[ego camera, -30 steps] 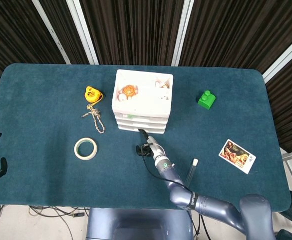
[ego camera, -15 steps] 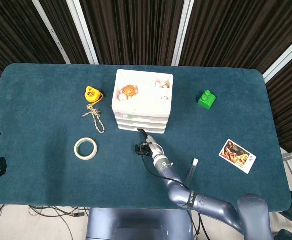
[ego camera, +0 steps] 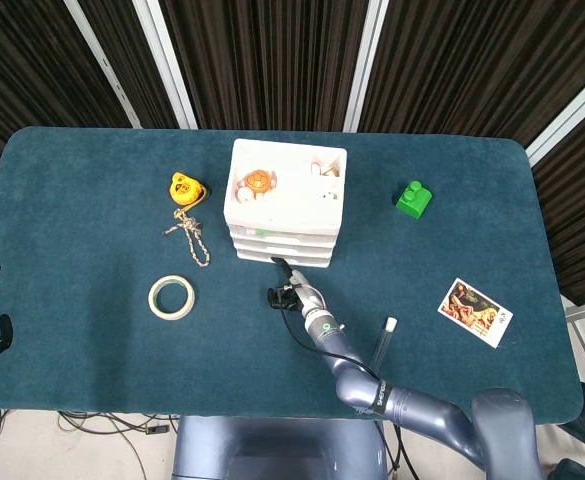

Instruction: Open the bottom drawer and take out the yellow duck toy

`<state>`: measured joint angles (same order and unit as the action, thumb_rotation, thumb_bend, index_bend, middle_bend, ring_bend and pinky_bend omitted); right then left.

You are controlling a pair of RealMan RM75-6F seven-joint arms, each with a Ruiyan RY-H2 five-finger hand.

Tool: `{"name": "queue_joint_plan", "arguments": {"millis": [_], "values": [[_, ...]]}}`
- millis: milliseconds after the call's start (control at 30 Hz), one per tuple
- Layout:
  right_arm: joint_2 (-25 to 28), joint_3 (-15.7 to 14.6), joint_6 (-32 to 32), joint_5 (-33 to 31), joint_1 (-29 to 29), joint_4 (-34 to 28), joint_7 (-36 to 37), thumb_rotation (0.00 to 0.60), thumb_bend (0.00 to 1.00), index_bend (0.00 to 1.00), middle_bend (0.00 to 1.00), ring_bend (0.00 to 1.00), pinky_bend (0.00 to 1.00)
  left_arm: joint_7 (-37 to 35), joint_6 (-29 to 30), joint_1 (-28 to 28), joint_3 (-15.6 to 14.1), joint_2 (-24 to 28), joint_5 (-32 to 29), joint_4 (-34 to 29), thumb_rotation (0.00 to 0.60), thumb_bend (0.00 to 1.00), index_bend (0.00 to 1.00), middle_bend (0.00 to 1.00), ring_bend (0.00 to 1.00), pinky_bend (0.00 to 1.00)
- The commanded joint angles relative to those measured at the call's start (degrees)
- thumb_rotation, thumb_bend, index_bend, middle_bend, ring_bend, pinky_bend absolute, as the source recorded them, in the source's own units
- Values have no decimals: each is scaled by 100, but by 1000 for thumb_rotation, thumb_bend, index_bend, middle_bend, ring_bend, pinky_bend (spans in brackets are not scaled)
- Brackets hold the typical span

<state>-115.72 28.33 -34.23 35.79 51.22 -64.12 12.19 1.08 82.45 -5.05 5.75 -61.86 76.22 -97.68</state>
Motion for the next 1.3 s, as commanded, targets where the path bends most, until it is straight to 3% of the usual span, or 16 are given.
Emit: {"name": "queue_joint_plan", "arguments": {"millis": [33, 767, 1300], "values": [[-12, 7, 16, 72, -9, 16, 50, 600, 661, 18, 997, 995, 1000, 7, 0, -1, 2, 1, -3, -4, 600, 581, 44, 0, 0, 0], [-136, 27, 225, 225, 93, 340, 272, 600, 661, 20, 997, 995, 1000, -7, 4, 7, 10, 0, -24, -4, 600, 581, 43, 0, 0, 0], [-119, -48, 379, 494, 27, 268, 460, 600, 662, 117, 997, 995, 1000, -8, 3, 5, 21, 10, -36, -21, 600, 581, 44, 0, 0, 0]]}}
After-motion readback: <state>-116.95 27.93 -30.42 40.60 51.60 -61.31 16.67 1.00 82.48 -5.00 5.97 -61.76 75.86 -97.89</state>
